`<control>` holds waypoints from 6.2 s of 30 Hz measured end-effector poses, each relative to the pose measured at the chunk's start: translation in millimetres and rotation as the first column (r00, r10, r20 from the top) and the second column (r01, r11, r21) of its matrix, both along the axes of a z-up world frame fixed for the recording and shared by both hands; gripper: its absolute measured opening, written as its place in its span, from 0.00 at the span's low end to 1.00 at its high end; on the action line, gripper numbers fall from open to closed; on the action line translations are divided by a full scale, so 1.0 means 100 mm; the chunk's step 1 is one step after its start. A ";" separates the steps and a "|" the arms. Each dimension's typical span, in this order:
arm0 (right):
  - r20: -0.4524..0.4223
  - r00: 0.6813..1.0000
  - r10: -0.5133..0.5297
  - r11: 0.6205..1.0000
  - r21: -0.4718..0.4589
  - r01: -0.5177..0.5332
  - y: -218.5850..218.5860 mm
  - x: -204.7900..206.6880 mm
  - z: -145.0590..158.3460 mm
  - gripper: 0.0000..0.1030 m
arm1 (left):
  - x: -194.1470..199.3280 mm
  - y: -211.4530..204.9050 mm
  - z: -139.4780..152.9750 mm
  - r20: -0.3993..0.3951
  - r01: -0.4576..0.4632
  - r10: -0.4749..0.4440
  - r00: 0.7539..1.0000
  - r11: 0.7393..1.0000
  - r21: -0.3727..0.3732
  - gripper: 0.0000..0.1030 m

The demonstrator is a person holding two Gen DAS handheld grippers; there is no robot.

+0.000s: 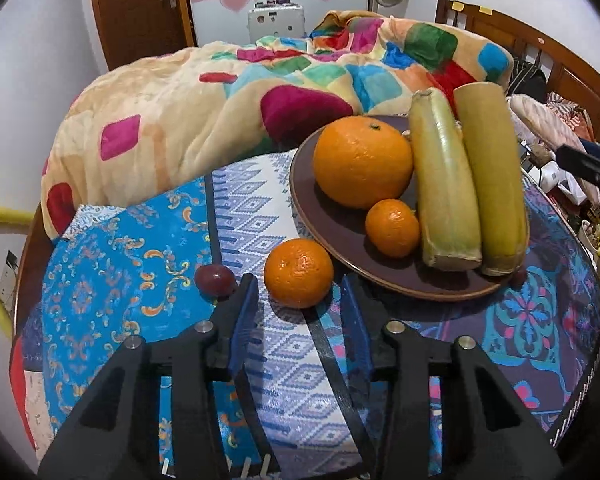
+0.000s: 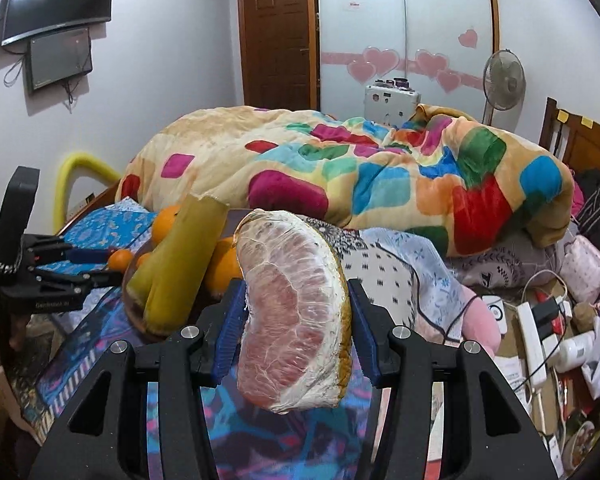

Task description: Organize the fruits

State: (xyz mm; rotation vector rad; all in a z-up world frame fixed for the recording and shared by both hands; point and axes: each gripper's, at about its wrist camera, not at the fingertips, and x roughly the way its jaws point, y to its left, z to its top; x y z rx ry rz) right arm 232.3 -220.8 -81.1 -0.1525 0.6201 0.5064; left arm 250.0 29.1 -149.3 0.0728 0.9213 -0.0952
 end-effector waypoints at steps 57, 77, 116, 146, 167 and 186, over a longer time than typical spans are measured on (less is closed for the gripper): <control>-0.006 0.998 0.062 0.992 -0.110 -0.063 0.36 -0.06 -0.09 0.52 | 0.20 -0.12 0.23 0.051 0.019 -0.016 0.999 0.998 -0.052 0.37; -0.025 0.999 0.041 0.997 -0.064 -0.043 0.27 -0.37 -0.10 0.52 | -0.29 0.42 0.58 0.098 -0.079 0.082 0.992 0.996 -0.039 0.60; -0.196 0.969 0.149 0.984 -0.066 -0.165 0.51 -0.20 -0.54 0.11 | 0.16 0.41 -0.08 -0.055 -0.044 0.046 0.997 0.998 0.039 0.21; -0.131 0.985 0.116 0.992 -0.040 -0.122 0.45 0.03 -0.32 0.11 | -0.07 -0.31 0.22 0.021 0.143 -0.142 0.990 0.989 -0.049 0.21; -0.105 0.991 0.085 0.995 -0.050 -0.090 0.36 -0.11 -0.16 0.23 | -0.28 -0.29 0.38 0.066 0.112 -0.108 0.992 0.992 -0.057 0.29; 0.267 0.964 -0.004 0.984 0.171 -0.043 0.06 -1.72 1.22 0.37 | -2.17 -0.43 1.84 0.519 0.034 0.025 0.854 0.994 -0.104 0.38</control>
